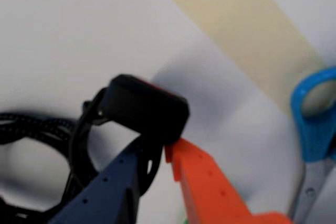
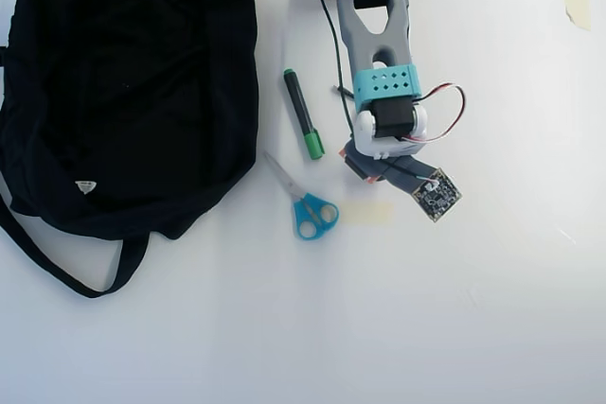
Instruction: Put the bike light into the black bag
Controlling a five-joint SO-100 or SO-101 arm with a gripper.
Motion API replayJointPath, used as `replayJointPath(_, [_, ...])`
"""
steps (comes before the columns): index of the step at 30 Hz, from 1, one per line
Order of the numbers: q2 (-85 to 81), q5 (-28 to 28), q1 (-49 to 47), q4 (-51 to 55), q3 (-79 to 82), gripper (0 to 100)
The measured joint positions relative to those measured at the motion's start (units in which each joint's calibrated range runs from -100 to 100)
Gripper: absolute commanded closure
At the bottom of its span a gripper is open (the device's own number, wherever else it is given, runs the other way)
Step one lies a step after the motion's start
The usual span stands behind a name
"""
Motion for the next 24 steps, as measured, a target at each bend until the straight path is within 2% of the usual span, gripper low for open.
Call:
replayJointPath(10, [0.0,0.0,0.0,2.6,-1.9,98])
replayJointPath(15, [0.0,0.0,0.0,6.7,-7.9,98])
replayJointPath(24, [0.0,-0.3,0.0,7.3,-9.1,98])
